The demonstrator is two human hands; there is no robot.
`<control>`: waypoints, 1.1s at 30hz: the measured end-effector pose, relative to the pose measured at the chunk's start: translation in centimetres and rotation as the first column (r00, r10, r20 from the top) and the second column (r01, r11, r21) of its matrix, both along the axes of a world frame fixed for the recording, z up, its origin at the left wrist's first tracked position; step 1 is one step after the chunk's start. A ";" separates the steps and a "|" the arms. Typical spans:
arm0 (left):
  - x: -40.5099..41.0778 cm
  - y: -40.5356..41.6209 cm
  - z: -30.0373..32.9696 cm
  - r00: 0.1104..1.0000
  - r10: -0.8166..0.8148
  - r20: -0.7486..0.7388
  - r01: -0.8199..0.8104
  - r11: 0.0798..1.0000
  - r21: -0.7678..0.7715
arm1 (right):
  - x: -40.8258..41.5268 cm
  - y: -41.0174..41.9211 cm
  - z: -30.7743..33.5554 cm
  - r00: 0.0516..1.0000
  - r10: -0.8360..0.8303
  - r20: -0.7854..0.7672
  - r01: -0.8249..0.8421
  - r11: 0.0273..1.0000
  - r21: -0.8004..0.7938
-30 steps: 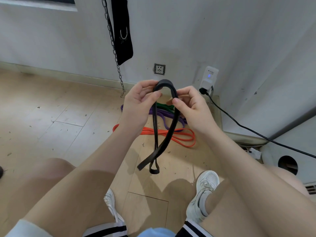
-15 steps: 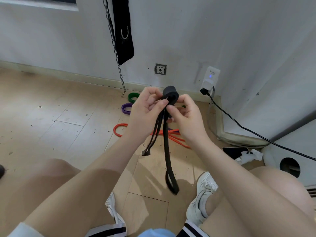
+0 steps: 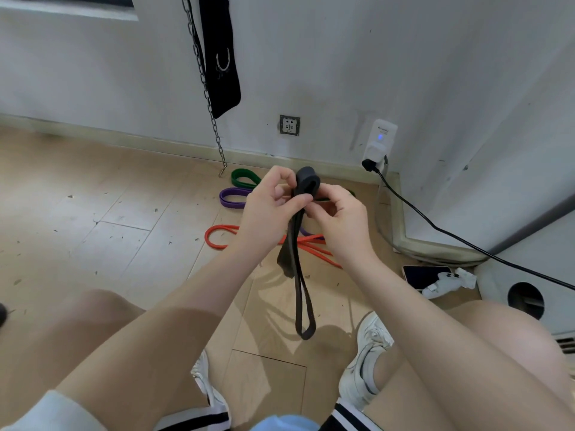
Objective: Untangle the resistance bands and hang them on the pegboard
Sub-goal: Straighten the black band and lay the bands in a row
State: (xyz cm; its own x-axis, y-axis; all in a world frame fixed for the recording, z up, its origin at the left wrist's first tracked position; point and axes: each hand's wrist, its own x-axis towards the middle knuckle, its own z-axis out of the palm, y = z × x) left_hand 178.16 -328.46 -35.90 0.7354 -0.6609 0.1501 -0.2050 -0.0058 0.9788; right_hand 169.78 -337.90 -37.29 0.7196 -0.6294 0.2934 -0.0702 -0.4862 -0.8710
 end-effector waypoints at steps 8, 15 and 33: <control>0.8 0.1 -0.9 0.954 0.132 0.268 -0.175 0.974 0.143 | 0.7 0.2 -0.8 0.949 0.308 -0.066 -0.293 0.941 0.172; 0.7 -0.2 1.0 0.965 0.249 0.086 -0.247 0.968 -0.038 | 1.3 3.1 -6.5 0.913 0.333 -0.234 -0.224 0.891 0.396; 11.7 2.0 -23.1 0.442 0.645 -0.623 -0.473 0.758 0.449 | 8.0 -3.5 -19.5 0.390 0.198 -0.899 -0.508 0.861 -0.031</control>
